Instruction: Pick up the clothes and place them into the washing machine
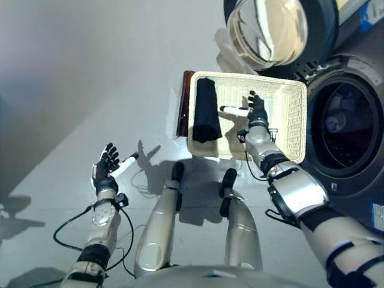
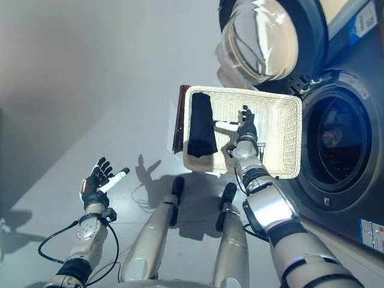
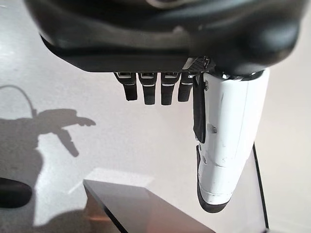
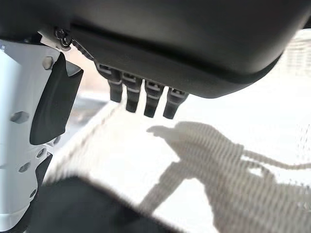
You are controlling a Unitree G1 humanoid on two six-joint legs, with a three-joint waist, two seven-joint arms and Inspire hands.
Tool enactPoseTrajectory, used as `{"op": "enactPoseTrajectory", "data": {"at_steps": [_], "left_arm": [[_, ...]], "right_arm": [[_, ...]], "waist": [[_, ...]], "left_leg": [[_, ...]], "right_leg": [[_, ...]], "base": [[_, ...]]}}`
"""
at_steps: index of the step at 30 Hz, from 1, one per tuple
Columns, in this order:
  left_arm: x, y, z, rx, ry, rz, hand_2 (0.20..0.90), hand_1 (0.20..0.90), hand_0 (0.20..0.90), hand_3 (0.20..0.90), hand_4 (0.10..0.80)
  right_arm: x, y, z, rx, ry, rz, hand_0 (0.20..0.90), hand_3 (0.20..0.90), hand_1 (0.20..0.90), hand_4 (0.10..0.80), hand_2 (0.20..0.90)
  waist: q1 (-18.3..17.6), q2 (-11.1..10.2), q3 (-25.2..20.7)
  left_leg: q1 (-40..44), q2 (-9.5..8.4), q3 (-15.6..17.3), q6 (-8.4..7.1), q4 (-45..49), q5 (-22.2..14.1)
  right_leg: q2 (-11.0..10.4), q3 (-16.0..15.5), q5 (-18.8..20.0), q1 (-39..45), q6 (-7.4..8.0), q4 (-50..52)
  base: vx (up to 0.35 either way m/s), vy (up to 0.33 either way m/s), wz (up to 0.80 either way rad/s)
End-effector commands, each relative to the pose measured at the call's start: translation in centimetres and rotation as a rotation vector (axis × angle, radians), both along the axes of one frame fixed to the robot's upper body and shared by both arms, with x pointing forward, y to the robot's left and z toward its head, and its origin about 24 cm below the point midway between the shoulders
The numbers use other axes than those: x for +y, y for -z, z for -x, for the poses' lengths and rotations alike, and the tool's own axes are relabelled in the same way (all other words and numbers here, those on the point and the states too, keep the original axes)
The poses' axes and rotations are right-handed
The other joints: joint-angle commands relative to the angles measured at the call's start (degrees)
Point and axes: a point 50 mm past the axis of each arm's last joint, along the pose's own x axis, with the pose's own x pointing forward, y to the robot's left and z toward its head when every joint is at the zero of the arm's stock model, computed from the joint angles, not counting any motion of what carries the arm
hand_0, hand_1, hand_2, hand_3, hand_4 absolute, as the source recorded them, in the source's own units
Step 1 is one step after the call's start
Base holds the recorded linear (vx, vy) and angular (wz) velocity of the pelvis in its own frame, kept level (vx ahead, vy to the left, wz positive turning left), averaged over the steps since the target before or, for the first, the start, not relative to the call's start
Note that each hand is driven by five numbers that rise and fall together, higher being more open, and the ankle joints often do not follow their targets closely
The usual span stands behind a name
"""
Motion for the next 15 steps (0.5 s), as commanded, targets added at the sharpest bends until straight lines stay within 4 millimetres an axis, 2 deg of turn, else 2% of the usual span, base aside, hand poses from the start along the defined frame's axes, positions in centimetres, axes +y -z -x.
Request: {"op": "enactPoseTrajectory", "data": {"at_steps": [1,7,8,10,11,15], "left_arm": [[3.6,-4.9,-1.0,-0.198,-0.08,-0.137,0.9,0.9,0.9,0.9,0.8],[3.1,-6.7,-2.2,-0.265,-0.067,-0.157,0.9,0.9,0.9,0.9,0.8],[2.5,-7.8,-2.8,-0.31,-0.045,-0.167,0.9,0.9,0.9,0.9,0.8],[2.1,-8.2,-3.1,-0.33,-0.04,-0.168,0.9,0.9,0.9,0.9,0.8],[1.9,-8.9,-3.4,-0.365,-0.048,-0.162,0.9,0.9,0.9,0.9,0.8],[1.1,-9.1,-3.9,-0.373,-0.034,-0.16,0.9,0.9,0.9,0.9,0.8]], "right_arm": [[0.6,-3.4,-1.2,-0.115,0.01,0.075,0.9,0.9,0.9,0.8,0.9],[-0.4,-3.5,-1.2,-0.076,0.082,0.089,0.9,0.9,0.9,0.8,0.9],[-1.4,-3.9,-1.2,-0.06,0.113,0.142,0.9,0.9,0.9,0.8,0.9],[-1.7,-4.5,-1.3,-0.069,0.131,0.146,0.9,0.9,0.9,0.8,0.9],[-2.2,-5.8,-1.6,-0.086,0.148,0.176,0.9,0.9,0.9,0.8,0.9],[-3.0,-7.5,-1.9,-0.101,0.18,0.235,0.9,0.9,0.9,0.8,0.9]], "waist": [[2.6,-0.6,-0.5],[4.8,-0.7,1.4],[5.8,-0.2,2.5],[6.2,0.3,3.0],[6.9,0.9,4.1],[7.7,2.1,5.4]], "left_leg": [[-3.8,-1.91,1.0,-1.02,1.6,-2.4],[-5.2,-2.99,-0.5,-1.04,0.9,-1.7],[-6.2,-3.59,-1.2,-1.09,0.4,-1.2],[-6.7,-3.99,-1.5,-1.14,0.2,-1.0],[-7.9,-4.42,-1.8,-1.05,0.1,-0.6],[-9.9,-5.25,-2.0,-0.9,0.7,-0.5]], "right_leg": [[0.8,-2.3,-6.4,2.1,-0.74,2.4],[0.2,-3.8,-7.3,1.6,-0.85,2.8],[-0.3,-4.4,-7.7,1.0,-0.92,3.4],[-0.6,-4.7,-7.9,0.6,-0.98,3.6],[-0.8,-4.8,-8.4,-0.8,-1.1,4.8],[-1.5,-5.0,-8.9,-2.6,-1.25,6.0]], "base": [[0.033,-0.026,0.2],[0.027,-0.005,0.23],[0.018,-0.001,0.26],[-0.002,0.017,0.23],[-0.011,0.05,0.28],[0.0,0.029,0.19]]}}
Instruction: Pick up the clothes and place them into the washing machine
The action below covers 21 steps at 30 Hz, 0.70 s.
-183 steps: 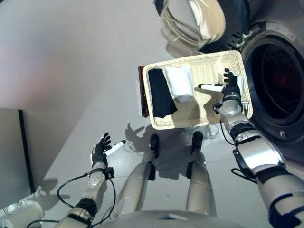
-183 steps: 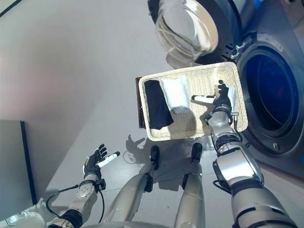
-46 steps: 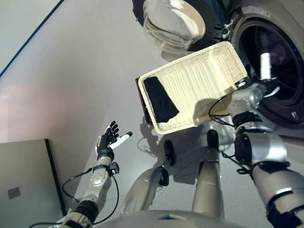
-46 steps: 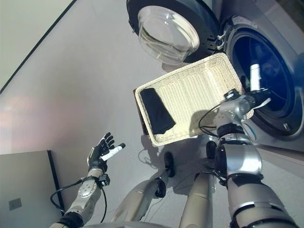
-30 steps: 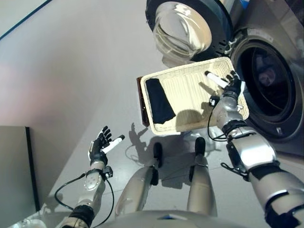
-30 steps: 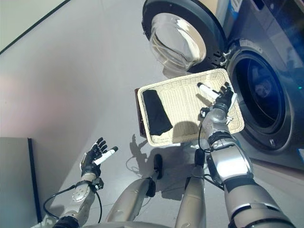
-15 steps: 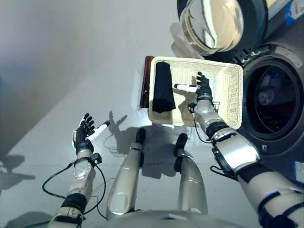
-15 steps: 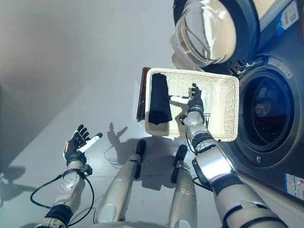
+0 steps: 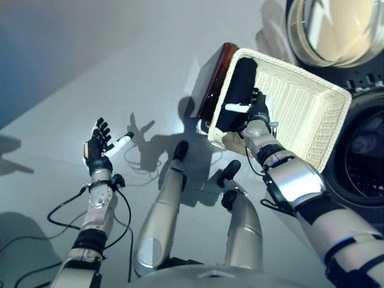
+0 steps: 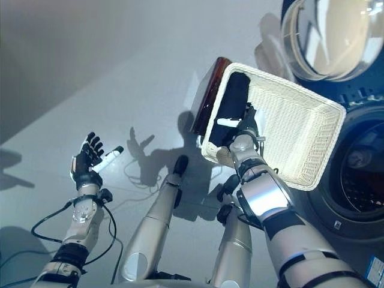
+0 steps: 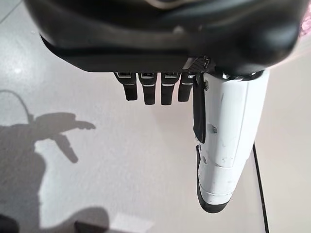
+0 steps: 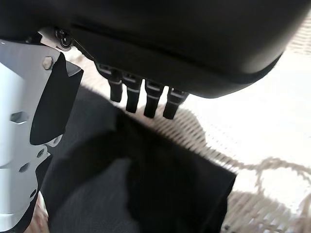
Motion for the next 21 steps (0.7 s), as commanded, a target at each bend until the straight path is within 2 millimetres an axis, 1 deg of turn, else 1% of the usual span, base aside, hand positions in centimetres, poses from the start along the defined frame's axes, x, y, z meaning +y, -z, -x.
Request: {"op": "enactPoseTrajectory", "data": {"at_steps": [1,2,3,4,5,6,7,8,13,17,21], "left_arm": [[1.0,-3.9,-0.6,-0.183,-0.042,-0.077,0.9,0.9,0.9,0.9,0.8],[0.9,-4.1,-0.8,-0.19,-0.043,-0.077,0.9,0.9,0.9,0.9,0.8],[0.6,-4.1,-0.9,-0.194,-0.044,-0.073,0.9,0.9,0.9,0.9,0.8],[0.3,-4.0,-0.9,-0.19,-0.037,-0.07,0.9,0.9,0.9,0.9,0.8],[0.1,-3.8,-0.9,-0.188,-0.035,-0.069,0.9,0.9,0.9,0.9,0.8],[-0.1,-3.6,-0.8,-0.181,-0.031,-0.065,0.9,0.9,0.9,0.9,0.8],[-0.5,-3.3,-0.9,-0.171,-0.023,-0.061,0.9,0.9,0.9,0.9,0.8],[-0.6,-3.2,-0.9,-0.166,-0.019,-0.06,0.9,0.9,0.9,0.9,0.8],[-1.3,-2.7,-0.7,-0.155,-0.001,-0.064,0.9,0.9,0.9,0.9,0.8],[-1.9,-2.0,-0.4,-0.129,0.023,-0.076,0.9,0.9,0.9,0.9,0.8],[-2.1,-1.2,0.0,-0.092,0.041,-0.089,0.9,0.9,0.9,0.9,0.8]], "right_arm": [[-2.4,-5.6,-1.1,-0.117,0.035,0.14,0.9,0.9,0.9,0.8,0.9],[-2.6,-6.1,-1.2,-0.13,0.043,0.137,0.505,0.505,0.505,0.518,0.505],[-2.8,-6.5,-1.2,-0.143,0.053,0.132,0.455,0.455,0.455,0.482,0.455],[-3.0,-6.4,-1.1,-0.142,0.057,0.136,0.428,0.428,0.428,0.463,0.428],[-3.1,-6.7,-1.1,-0.149,0.062,0.14,0.351,0.351,0.351,0.408,0.351],[-3.2,-7.0,-1.1,-0.155,0.069,0.147,0.304,0.304,0.304,0.375,0.304],[-3.4,-6.9,-1.1,-0.15,0.075,0.147,0.222,0.222,0.222,0.316,0.222],[-3.6,-7.1,-1.1,-0.153,0.084,0.151,0.2,0.2,0.2,0.3,0.2],[-4.8,-6.8,-0.7,-0.135,0.121,0.169,0.2,0.2,0.2,0.3,0.2],[-6.3,-6.1,-0.2,-0.115,0.164,0.173,0.2,0.2,0.2,0.3,0.2],[-7.9,-5.3,0.5,-0.085,0.21,0.178,0.2,0.2,0.2,0.3,0.2]], "waist": [[2.9,4.8,0.6],[2.8,5.1,0.9],[2.9,5.4,1.2],[2.9,5.6,1.4],[2.9,5.8,1.6],[2.9,6.0,1.7],[2.9,6.2,1.8],[2.9,6.4,1.7],[2.9,7.2,1.5],[2.7,7.7,1.2],[2.5,8.3,0.2]], "left_leg": [[-3.2,-3.9,2.0,-1.23,-1.8,-1.0],[-3.7,-4.02,2.1,-1.22,-1.7,-1.0],[-4.3,-4.09,2.3,-1.15,-1.4,-1.0],[-4.6,-4.15,2.4,-1.09,-1.2,-1.0],[-5.1,-4.2,2.5,-1.02,-0.9,-1.0],[-5.2,-4.31,2.5,-0.94,-0.8,-1.1],[-5.4,-4.42,2.5,-0.9,-0.8,-1.1],[-5.5,-4.54,2.6,-0.89,-0.9,-1.0],[-5.3,-4.6,2.7,-0.77,-1.9,-0.6],[-4.6,-4.56,3.1,-0.72,-2.7,-0.3],[-3.3,-4.63,3.4,-0.69,-4.3,0.1]], "right_leg": [[0.9,1.2,-7.2,0.4,-0.83,3.2],[0.8,1.4,-7.3,-0.2,-0.86,3.6],[0.6,1.6,-7.3,-0.8,-0.87,4.0],[0.5,1.7,-7.3,-1.2,-0.9,4.2],[0.4,1.8,-7.5,-1.7,-0.96,4.7],[0.2,1.8,-7.6,-1.9,-0.97,4.8],[0.1,1.8,-7.6,-2.1,-0.95,5.0],[0.0,1.8,-7.6,-2.2,-0.96,5.0],[-0.2,2.5,-7.1,-2.3,-0.8,4.2],[-0.4,2.8,-6.4,-2.0,-0.55,3.3],[-0.5,3.4,-5.8,-1.1,-0.21,1.9]], "base": [[0.009,0.051,0.03],[0.013,0.072,0.08],[0.004,0.066,0.1],[0.014,0.052,0.1],[0.015,0.041,0.05],[0.0,0.0,0.0],[0.0,0.0,0.0],[0.0,0.0,0.0],[0.0,0.0,0.0],[0.0,0.0,0.0],[0.004,0.004,-0.04]]}}
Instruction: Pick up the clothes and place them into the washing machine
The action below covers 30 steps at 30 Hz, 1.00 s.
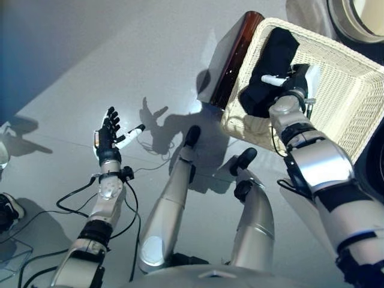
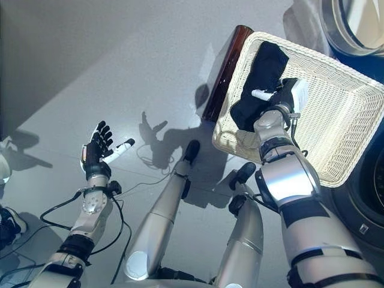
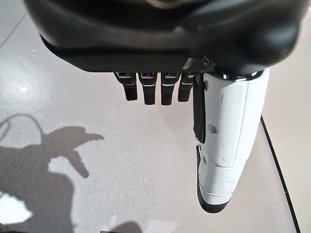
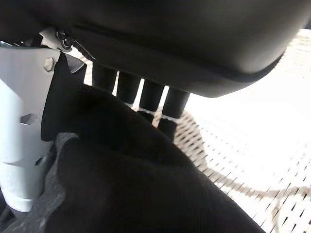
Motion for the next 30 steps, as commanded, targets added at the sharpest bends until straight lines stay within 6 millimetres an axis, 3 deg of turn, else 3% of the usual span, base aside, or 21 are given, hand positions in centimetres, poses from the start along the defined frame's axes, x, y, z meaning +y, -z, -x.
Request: {"op": "enactPoseTrajectory", "data": {"at_steps": [1,8,12,15,16,17,22,30], "left_arm": [[0.4,-0.4,1.2,-0.076,-0.027,-0.018,0.9,0.9,0.9,0.9,0.8],[1.2,1.5,2.3,0.019,-0.038,-0.051,0.9,0.9,0.9,0.9,0.8],[1.5,2.7,2.9,0.075,-0.036,-0.061,0.9,0.9,0.9,0.9,0.8],[2.0,3.6,3.6,0.118,-0.042,-0.063,0.9,0.9,0.9,0.9,0.8],[2.3,3.9,3.9,0.138,-0.046,-0.062,0.9,0.9,0.9,0.9,0.8],[2.3,4.0,3.9,0.139,-0.045,-0.062,0.9,0.9,0.9,0.9,0.8],[3.0,6.0,5.2,0.231,-0.067,-0.025,0.9,0.9,0.9,0.9,0.8],[1.9,8.5,7.1,0.326,-0.044,0.049,0.9,0.9,0.9,0.9,0.8]], "right_arm": [[-2.7,0.3,0.9,0.034,0.062,0.076,0.2,0.2,0.2,0.3,0.2],[-4.2,2.8,2.1,0.072,0.104,0.042,0.2,0.2,0.2,0.3,0.2],[-4.5,4.5,2.8,0.026,0.114,-0.076,0.2,0.2,0.2,0.3,0.2],[-5.0,5.6,3.4,-0.06,0.126,-0.256,0.2,0.2,0.2,0.3,0.2],[-5.2,6.2,3.7,-0.133,0.139,-0.392,0.2,0.2,0.2,0.3,0.2],[-5.2,6.3,3.7,-0.132,0.14,-0.393,0.2,0.2,0.2,0.3,0.2],[-4.7,8.5,4.7,-0.407,0.188,-0.837,0.2,0.2,0.2,0.3,0.2],[-4.3,10.1,6.2,-0.694,0.263,-1.117,0.2,0.2,0.2,0.3,0.2]], "waist": [[1.1,5.1,-2.2],[0.1,4.7,-4.3],[-1.1,4.5,-5.7],[-2.2,4.4,-7.0],[-2.9,4.6,-7.4],[-2.8,4.6,-7.3],[-5.3,5.9,-9.2],[-7.3,9.7,-11.4]], "left_leg": [[-0.9,-3.87,2.0,-0.75,-2.7,-1.3],[2.3,-3.22,3.1,-0.59,-4.0,-1.3],[4.8,-2.82,3.8,-0.5,-4.9,-1.4],[7.0,-2.6,4.2,-0.44,-6.1,-1.2],[7.6,-2.29,5.1,-0.18,-6.8,0.6],[7.7,-2.27,5.1,-0.18,-6.9,0.7],[10.8,-1.96,6.5,-0.17,-7.9,0.5],[13.3,-1.87,8.0,-0.11,-9.2,0.6]], "right_leg": [[1.1,2.1,-4.4,4.0,0.13,-1.3],[1.6,3.6,-3.0,6.9,0.48,-4.0],[2.0,4.3,-2.3,9.5,0.65,-5.9],[2.2,4.9,-1.6,11.7,0.88,-7.7],[2.3,4.9,0.4,12.4,0.63,-9.0],[2.3,4.9,0.4,12.6,0.63,-9.1],[3.0,6.7,0.7,15.1,0.96,-11.0],[3.3,8.2,0.5,16.5,1.2,-12.0]], "base": [[0.007,0.013,-0.06],[0.002,0.0,-0.03],[0.02,-0.023,-0.21],[-0.007,-0.009,-0.13],[-0.086,0.001,-0.06],[-0.087,-0.007,-0.11],[0.026,0.02,-0.25],[0.024,0.037,-0.13]]}}
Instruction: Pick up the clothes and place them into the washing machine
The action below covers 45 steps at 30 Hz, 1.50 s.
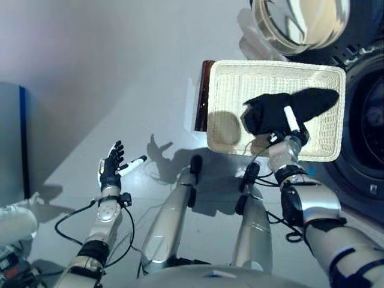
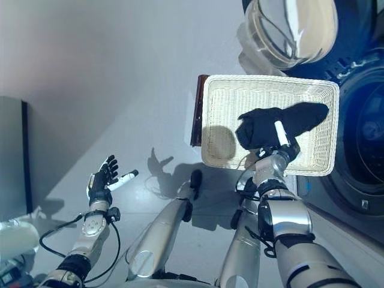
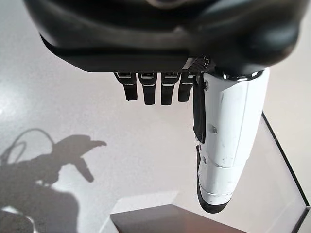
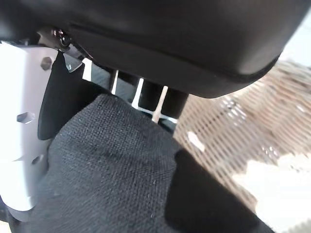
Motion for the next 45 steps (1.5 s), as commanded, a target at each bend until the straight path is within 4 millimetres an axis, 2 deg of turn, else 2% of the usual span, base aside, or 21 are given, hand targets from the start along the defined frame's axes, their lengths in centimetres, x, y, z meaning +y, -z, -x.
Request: {"op": "enactPoseTrajectory", "data": {"at_steps": [1,5,9,14,15,19,22,23,24,25,26,29,30,31,32,33,38,41,45], "left_arm": [[1.0,1.4,2.3,0.025,-0.055,0.015,0.9,0.9,0.9,0.9,0.8],[0.1,2.2,2.9,0.057,-0.03,0.036,0.9,0.9,0.9,0.9,0.8],[-0.4,2.7,3.2,0.075,-0.024,0.051,0.9,0.9,0.9,0.9,0.8],[-0.4,3.0,3.5,0.089,-0.027,0.064,0.9,0.9,0.9,0.9,0.8],[-0.5,3.0,3.5,0.088,-0.026,0.064,0.9,0.9,0.9,0.9,0.8],[-0.5,3.6,4.0,0.124,-0.024,0.058,0.9,0.9,0.9,0.9,0.8],[-0.3,3.7,4.4,0.125,-0.037,0.052,0.9,0.9,0.9,0.9,0.8],[-0.3,3.7,4.4,0.125,-0.036,0.043,0.9,0.9,0.9,0.9,0.8],[-0.3,3.6,4.4,0.117,-0.031,0.04,0.9,0.9,0.9,0.9,0.8],[-0.6,3.3,4.3,0.098,-0.015,0.045,0.9,0.9,0.9,0.9,0.8],[-0.7,3.3,4.3,0.098,-0.011,0.054,0.9,0.9,0.9,0.9,0.8],[-1.0,3.4,4.3,0.102,0.001,0.064,0.9,0.9,0.9,0.9,0.8],[-1.0,3.5,4.3,0.105,0.001,0.069,0.9,0.9,0.9,0.9,0.8],[-1.5,3.8,4.5,0.116,0.003,0.089,0.9,0.9,0.9,0.9,0.8],[-1.5,3.8,4.5,0.116,0.003,0.089,0.9,0.9,0.9,0.9,0.8],[-1.7,4.0,4.6,0.125,0.003,0.098,0.9,0.9,0.9,0.9,0.8],[-1.8,4.5,5.1,0.152,-0.015,0.105,0.9,0.9,0.9,0.9,0.8],[-1.7,4.5,5.1,0.148,-0.025,0.106,0.9,0.9,0.9,0.9,0.8],[-1.5,4.6,5.2,0.155,-0.03,0.097,0.9,0.9,0.9,0.9,0.8]], "right_arm": [[-1.9,-1.6,0.8,-0.193,0.119,0.022,0.2,0.2,0.2,0.3,0.2],[-2.4,-1.7,1.3,-0.217,0.173,0.011,0.2,0.2,0.2,0.3,0.2],[-3.1,-3.1,1.0,-0.245,0.203,0.033,0.2,0.2,0.2,0.3,0.2],[-5.3,-6.9,0.8,-0.343,0.269,0.079,0.2,0.2,0.2,0.3,0.2],[-5.3,-7.0,0.8,-0.342,0.27,0.08,0.2,0.2,0.2,0.3,0.2],[-7.9,-11.8,1.4,-0.446,0.398,0.143,0.2,0.2,0.2,0.3,0.2],[-9.5,-17.6,2.6,-0.579,0.507,0.241,0.2,0.2,0.2,0.3,0.2],[-9.7,-19.6,3.3,-0.636,0.547,0.272,0.293,0.293,0.293,0.367,0.293],[-10.0,-21.5,4.0,-0.681,0.591,0.31,0.9,0.9,0.9,0.8,0.9],[-10.5,-23.5,4.7,-0.74,0.611,0.337,0.9,0.9,0.9,0.8,0.9],[-11.0,-24.1,5.1,-0.734,0.617,0.37,0.9,0.9,0.9,0.8,0.9],[-11.1,-24.0,4.8,-0.706,0.596,0.38,0.9,0.9,0.9,0.8,0.9],[-11.3,-23.5,4.7,-0.69,0.592,0.37,0.9,0.9,0.9,0.8,0.9],[-11.3,-21.9,4.2,-0.632,0.58,0.343,0.9,0.9,0.9,0.8,0.9],[-11.3,-21.9,4.2,-0.631,0.579,0.343,0.9,0.9,0.9,0.8,0.9],[-11.3,-20.9,3.9,-0.595,0.572,0.336,0.9,0.9,0.9,0.8,0.9],[-9.6,-17.0,2.4,-0.503,0.495,0.292,0.9,0.9,0.9,0.8,0.9],[-8.7,-15.5,2.0,-0.48,0.47,0.267,0.9,0.9,0.9,0.8,0.9],[-7.9,-14.4,1.7,-0.469,0.445,0.252,0.9,0.9,0.9,0.8,0.9]], "waist": [[-0.2,2.6,-5.9],[-0.8,4.3,-7.0],[-1.1,5.6,-7.6],[-1.6,7.0,-8.8],[-1.5,7.0,-8.8],[-2.0,8.4,-9.9],[-2.3,9.3,-10.6],[-2.3,9.7,-10.8],[-2.3,9.9,-10.9],[-2.3,10.2,-11.0],[-2.5,10.1,-11.1],[-2.8,10.3,-11.2],[-3.0,10.3,-11.3],[-3.2,10.6,-11.6],[-3.1,10.5,-11.7],[-3.1,10.8,-11.8],[-3.2,11.8,-12.3],[-3.0,11.9,-12.7],[-2.8,11.8,-13.1]], "left_leg": [[-3.2,-1.06,-0.8,-3.2,-1.1,0.4],[-2.5,-1.11,-0.3,-3.17,-1.8,0.4],[-1.9,-0.85,0.4,-3.21,-2.2,0.4],[-1.3,-0.51,1.0,-3.44,-2.8,0.3],[-1.3,-0.5,1.0,-3.44,-2.8,0.3],[-0.5,-0.3,1.5,-3.6,-3.2,0.1],[-0.1,-0.28,2.1,-3.59,-3.3,-0.2],[-0.1,-0.37,2.4,-3.53,-3.4,-0.3],[0.0,-0.45,2.6,-3.48,-3.4,-0.4],[0.0,-0.46,2.8,-3.33,-3.3,-0.6],[0.0,-0.39,3.1,-3.3,-3.4,-0.6],[0.0,-0.27,3.6,-3.34,-3.6,-0.7],[0.0,-0.31,3.8,-3.32,-3.8,-0.7],[0.1,-0.38,4.1,-3.31,-3.8,-0.8],[0.1,-0.37,4.1,-3.31,-3.8,-0.8],[0.1,-0.39,4.3,-3.31,-3.7,-0.9],[0.3,-0.46,4.2,-3.46,-4.2,-0.7],[0.2,-0.53,4.0,-3.5,-4.3,-0.5],[-0.1,-0.56,3.9,-3.55,-4.3,-0.3]], "right_leg": [[2.7,0.1,-5.9,3.3,-2.74,0.3],[3.0,1.0,-5.9,3.4,-2.75,0.2],[3.3,1.9,-6.0,3.1,-2.77,0.3],[3.6,2.7,-6.4,2.9,-2.87,0.5],[3.6,2.8,-6.4,2.8,-2.87,0.5],[3.8,3.6,-6.8,3.0,-2.78,0.7],[3.9,4.5,-6.7,2.6,-2.62,0.7],[4.1,4.9,-6.7,2.4,-2.53,0.7],[4.1,5.2,-6.6,2.1,-2.41,0.8],[4.1,5.6,-6.5,1.6,-2.39,1.1],[4.2,5.9,-6.4,1.1,-2.43,1.3],[4.4,6.3,-6.5,0.6,-2.43,1.4],[4.5,6.6,-6.4,0.5,-2.46,1.3],[4.6,6.9,-6.3,0.3,-2.57,1.4],[4.6,6.9,-6.3,0.3,-2.57,1.4],[4.6,6.9,-6.3,0.2,-2.61,1.4],[4.4,6.9,-6.3,0.3,-2.82,1.5],[4.4,6.7,-6.5,0.4,-2.97,1.6],[4.4,6.5,-6.6,0.4,-3.13,1.8]], "base": [[0.027,0.024,-0.17],[0.034,0.031,-0.16],[0.029,0.011,-0.14],[0.035,0.0,-0.08],[0.028,-0.005,-0.03],[0.055,0.016,-0.08],[0.044,0.037,-0.15],[0.036,0.046,-0.24],[0.026,0.041,-0.31],[0.011,0.033,-0.31],[0.001,0.016,-0.3],[0.01,0.009,-0.13],[0.021,0.024,-0.05],[0.014,0.023,-0.09],[0.012,0.019,-0.14],[0.006,0.008,-0.14],[-0.004,0.009,-0.04],[-0.006,-0.001,-0.02],[0.0,0.0,0.0]]}}
